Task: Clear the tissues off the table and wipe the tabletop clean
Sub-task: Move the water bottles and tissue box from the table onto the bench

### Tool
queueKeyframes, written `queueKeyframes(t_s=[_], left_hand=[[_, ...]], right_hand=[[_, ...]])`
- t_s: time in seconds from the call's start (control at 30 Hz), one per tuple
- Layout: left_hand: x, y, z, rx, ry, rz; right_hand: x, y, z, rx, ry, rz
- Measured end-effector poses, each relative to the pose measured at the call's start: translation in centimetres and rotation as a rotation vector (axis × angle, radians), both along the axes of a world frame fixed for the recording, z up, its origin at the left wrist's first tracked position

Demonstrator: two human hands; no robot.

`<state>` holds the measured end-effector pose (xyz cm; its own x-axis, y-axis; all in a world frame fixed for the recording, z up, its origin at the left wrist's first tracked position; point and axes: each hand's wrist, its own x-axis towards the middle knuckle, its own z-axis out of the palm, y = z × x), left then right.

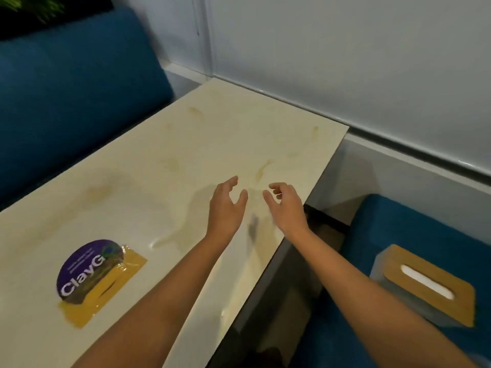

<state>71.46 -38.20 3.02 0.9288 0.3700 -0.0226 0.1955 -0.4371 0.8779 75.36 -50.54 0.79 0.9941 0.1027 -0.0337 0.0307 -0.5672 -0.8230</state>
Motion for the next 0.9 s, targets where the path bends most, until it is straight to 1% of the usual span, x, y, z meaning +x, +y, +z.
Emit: queueKeyframes(t_s=[0.13,0.23,0.37,0.47,0.67,0.77,0.9], left_hand=[[-4.3,6.1,0.8,-0.018,-0.033,0.163],[-8.7,10.8,1.4,-0.093,-0.07,0.39],[-14.8,16.0,1.5,-0.164,-0.09,0.654],[-18.5,18.1,1.2,-0.151,-0.116,0.818],[-23.7,18.1,-0.2,-0.115,-0.164,1.222],[-25.8,15.9,-1.1,-0.088,-0.187,1.43],[-28.2,11.3,-2.0,-0.029,-0.161,1.645]], right_hand=[[-2.7,6.5,0.9,0.039,-0.027,0.168],[-4.7,11.7,1.3,-0.005,-0.023,0.345],[-7.3,18.1,1.4,-0.057,-0.014,0.621],[-9.1,22.5,1.4,-0.071,-0.009,0.837],[-12.8,28.5,0.8,-0.107,-0.011,1.291],[-14.9,29.2,0.5,-0.129,0.007,1.499],[-17.9,28.4,-0.1,-0.133,-0.059,1.746]])
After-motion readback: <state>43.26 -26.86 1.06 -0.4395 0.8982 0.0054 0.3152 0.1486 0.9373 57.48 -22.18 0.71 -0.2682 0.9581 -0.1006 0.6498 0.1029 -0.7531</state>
